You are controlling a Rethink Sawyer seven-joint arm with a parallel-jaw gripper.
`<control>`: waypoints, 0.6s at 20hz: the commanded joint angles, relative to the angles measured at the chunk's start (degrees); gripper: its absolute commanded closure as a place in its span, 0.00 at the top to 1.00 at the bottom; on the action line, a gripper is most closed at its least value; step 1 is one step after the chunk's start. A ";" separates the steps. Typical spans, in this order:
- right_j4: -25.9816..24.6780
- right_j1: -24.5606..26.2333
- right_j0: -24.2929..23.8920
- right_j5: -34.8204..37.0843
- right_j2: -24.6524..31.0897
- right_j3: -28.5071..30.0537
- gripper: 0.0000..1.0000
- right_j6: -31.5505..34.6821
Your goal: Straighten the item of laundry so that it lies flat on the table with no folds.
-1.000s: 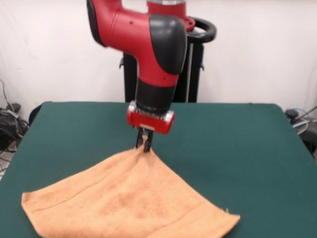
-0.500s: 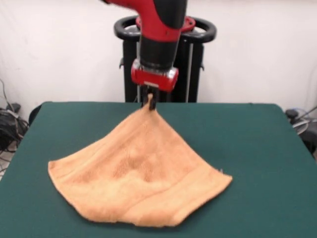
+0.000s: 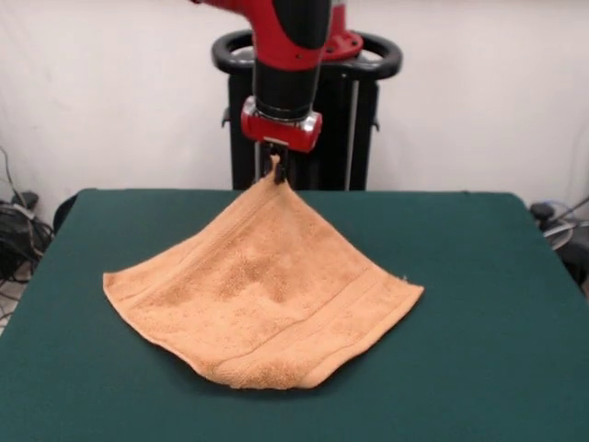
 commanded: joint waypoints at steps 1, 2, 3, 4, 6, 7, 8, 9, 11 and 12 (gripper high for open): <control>-1.31 6.60 -1.88 -4.03 7.41 2.51 0.00 9.80; -1.28 6.35 -2.15 -3.72 7.93 2.94 0.00 9.70; -1.24 6.10 -2.42 -3.40 8.45 3.37 0.00 9.61; -1.14 5.31 -2.52 -2.97 8.83 4.03 0.00 9.59; -0.65 3.06 -1.82 -1.67 8.54 5.66 0.00 10.04; -0.40 1.80 -1.14 -0.98 8.03 6.37 0.00 10.31; -0.22 1.06 -0.52 -0.92 7.49 7.09 0.00 10.71; -0.04 0.33 0.11 -0.86 6.96 7.80 0.00 11.12; 0.14 -0.85 0.91 -1.06 6.16 9.36 0.00 11.69; 0.27 -1.27 1.29 -1.35 5.73 10.15 0.00 12.06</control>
